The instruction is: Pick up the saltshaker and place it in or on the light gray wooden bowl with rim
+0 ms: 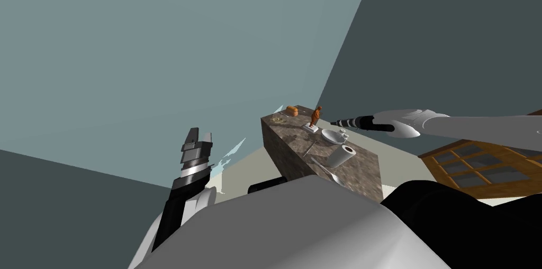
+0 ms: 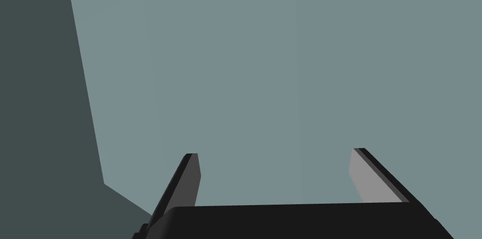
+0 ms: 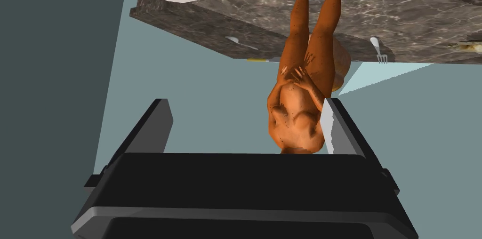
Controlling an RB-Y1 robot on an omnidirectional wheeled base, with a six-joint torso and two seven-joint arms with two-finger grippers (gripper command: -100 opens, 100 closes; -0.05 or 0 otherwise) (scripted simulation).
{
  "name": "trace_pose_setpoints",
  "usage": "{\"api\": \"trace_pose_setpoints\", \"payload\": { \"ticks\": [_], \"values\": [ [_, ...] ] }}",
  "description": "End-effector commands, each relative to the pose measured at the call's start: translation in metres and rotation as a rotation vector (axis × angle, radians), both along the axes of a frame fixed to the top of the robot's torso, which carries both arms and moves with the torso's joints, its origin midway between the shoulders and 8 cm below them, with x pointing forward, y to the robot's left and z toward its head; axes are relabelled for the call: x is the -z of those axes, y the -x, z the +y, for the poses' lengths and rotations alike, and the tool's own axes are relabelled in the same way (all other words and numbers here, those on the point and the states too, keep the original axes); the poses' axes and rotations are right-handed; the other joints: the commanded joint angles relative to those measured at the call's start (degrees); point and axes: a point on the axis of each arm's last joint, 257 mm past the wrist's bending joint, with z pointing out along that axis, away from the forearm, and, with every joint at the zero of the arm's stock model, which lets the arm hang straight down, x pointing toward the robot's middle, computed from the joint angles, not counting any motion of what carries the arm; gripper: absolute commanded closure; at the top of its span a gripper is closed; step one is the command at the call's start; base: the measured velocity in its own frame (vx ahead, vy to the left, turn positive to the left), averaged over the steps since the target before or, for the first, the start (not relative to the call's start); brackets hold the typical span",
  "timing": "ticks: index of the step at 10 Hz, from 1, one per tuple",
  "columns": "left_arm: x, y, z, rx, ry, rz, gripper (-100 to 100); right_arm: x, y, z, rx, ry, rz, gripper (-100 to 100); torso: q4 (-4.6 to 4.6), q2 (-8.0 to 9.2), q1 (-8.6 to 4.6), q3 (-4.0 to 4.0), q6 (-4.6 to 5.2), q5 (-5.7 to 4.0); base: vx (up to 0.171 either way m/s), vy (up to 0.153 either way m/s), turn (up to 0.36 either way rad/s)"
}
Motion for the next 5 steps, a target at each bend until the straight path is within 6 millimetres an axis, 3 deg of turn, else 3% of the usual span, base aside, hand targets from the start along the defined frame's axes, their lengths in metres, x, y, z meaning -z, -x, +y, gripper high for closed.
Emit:
{"api": "trace_pose_setpoints", "payload": {
  "ticks": [1,5],
  "values": [
    [0.0000,0.0000,0.0000,0.000,0.000,0.000,0,0.0000,0.0000,0.0000,0.000,0.000,0.000,0,0.00,0.00,0.00,0.00,0.00,0.00,0.000,0.000,0.000],
    [0.0000,0.0000,0.0000,0.000,0.000,0.000,0,0.0000,0.0000,0.0000,0.000,0.000,0.000,0,0.00,0.01,-0.02,0.01,0.00,0.00,0.000,0.000,0.000]
  ]
}}
